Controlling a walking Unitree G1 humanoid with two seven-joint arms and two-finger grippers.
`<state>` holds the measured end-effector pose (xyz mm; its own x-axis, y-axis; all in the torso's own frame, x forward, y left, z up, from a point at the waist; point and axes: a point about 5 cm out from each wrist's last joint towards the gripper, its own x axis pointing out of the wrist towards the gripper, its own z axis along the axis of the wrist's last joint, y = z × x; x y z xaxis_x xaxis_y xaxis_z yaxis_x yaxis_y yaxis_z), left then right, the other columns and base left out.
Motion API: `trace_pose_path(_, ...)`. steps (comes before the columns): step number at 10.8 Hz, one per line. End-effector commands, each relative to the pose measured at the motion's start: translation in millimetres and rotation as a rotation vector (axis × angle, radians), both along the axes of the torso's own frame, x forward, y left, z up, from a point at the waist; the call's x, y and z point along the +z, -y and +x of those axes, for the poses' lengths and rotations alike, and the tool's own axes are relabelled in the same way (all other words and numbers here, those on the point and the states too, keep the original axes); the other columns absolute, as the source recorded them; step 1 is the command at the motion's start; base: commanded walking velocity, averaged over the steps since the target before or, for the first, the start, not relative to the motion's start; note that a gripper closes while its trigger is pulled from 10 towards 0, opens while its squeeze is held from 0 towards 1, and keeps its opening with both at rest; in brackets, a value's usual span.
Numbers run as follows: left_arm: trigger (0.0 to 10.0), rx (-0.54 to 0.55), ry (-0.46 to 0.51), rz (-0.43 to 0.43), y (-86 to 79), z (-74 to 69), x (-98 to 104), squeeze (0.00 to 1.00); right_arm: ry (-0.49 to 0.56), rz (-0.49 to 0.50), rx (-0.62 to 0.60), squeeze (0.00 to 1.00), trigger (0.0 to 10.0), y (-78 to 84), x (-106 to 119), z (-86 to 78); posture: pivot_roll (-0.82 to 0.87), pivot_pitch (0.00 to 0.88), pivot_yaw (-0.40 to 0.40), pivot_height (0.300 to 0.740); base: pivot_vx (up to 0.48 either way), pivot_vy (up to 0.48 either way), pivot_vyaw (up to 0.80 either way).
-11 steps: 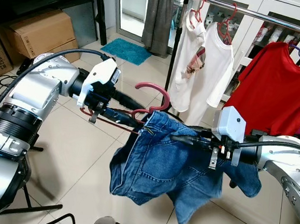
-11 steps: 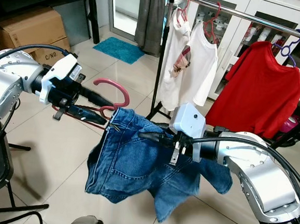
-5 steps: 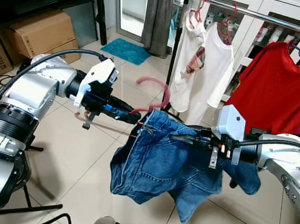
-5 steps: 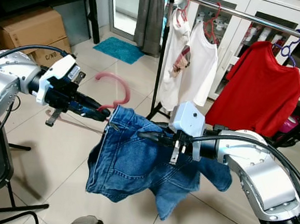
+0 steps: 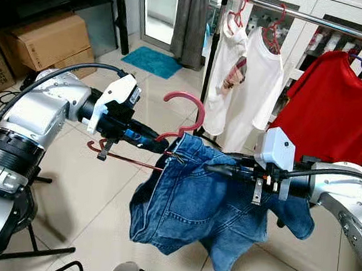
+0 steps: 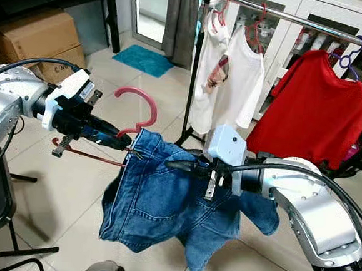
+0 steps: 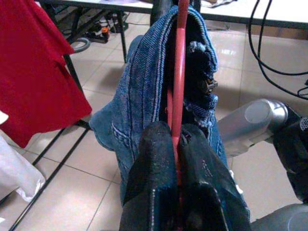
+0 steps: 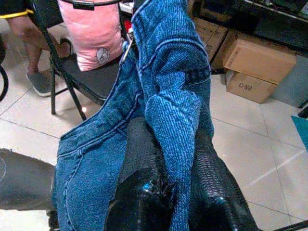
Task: Hang hanger
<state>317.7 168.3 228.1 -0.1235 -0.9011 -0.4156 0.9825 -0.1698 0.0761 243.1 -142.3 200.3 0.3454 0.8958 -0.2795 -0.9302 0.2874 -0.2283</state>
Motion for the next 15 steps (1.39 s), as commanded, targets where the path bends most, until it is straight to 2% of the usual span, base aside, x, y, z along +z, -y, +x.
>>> trace_pose_path(1,0.0,-0.01,0.008,-0.016,0.7,-2.3,2.8,0.0,0.054,0.009,0.025,0.0,4.0,-5.4,10.2,-0.3,0.04,0.019,-0.006,0.74,0.0,0.0,0.0)
trace_pose_path(2,0.0,-0.009,0.006,-0.033,0.8,-3.5,2.4,0.0,0.056,0.017,0.018,0.0,10.0,-5.8,11.4,0.5,0.04,0.018,-0.006,0.74,0.0,0.0,0.0)
trace_pose_path(3,0.0,0.003,0.004,-0.057,0.2,-3.9,2.3,0.0,0.052,0.06,-0.002,0.07,10.0,-6.1,16.2,2.9,0.04,0.013,0.0,0.74,0.0,0.0,0.0)
trace_pose_path(4,0.0,0.023,-0.002,-0.086,-0.8,-6.3,0.5,0.0,0.067,0.116,-0.038,1.0,10.0,-3.5,24.4,7.1,0.04,0.01,0.0,0.74,0.0,0.0,0.0)
trace_pose_path(7,0.0,0.07,-0.001,-0.133,-1.7,-8.8,-1.6,0.0,0.118,0.131,-0.083,1.0,10.0,0.7,28.8,11.2,0.04,0.01,-0.003,0.74,0.0,0.0,0.0)
trace_pose_path(8,0.0,0.109,0.017,-0.171,0.0,-10.1,-1.9,0.0,0.082,0.191,-0.102,1.0,10.0,1.8,30.2,12.2,0.04,0.014,0.0,0.74,0.0,0.0,0.0)
trace_pose_path(10,0.0,0.156,0.047,-0.206,3.6,-13.3,-4.2,0.0,0.023,0.222,-0.12,1.0,10.0,1.6,28.9,8.5,0.04,0.011,0.002,0.74,0.0,0.0,0.0)
trace_pose_path(11,0.0,0.186,0.062,-0.223,5.8,-15.1,-6.0,0.0,-0.01,0.301,-0.172,1.0,10.0,3.6,29.3,9.0,0.04,0.011,0.002,0.74,0.0,0.0,0.0)
trace_pose_path(12,0.0,0.208,0.072,-0.223,5.1,-16.2,-7.4,0.0,0.019,0.298,-0.214,1.0,10.0,4.8,30.8,10.0,0.04,0.013,-0.006,0.74,0.0,0.0,0.0)
trace_pose_path(15,0.0,0.242,0.099,-0.233,6.7,-17.5,-6.5,0.0,0.113,0.285,-0.24,1.0,10.0,-0.1,34.1,8.7,0.04,0.001,-0.008,0.74,0.0,0.0,0.0)
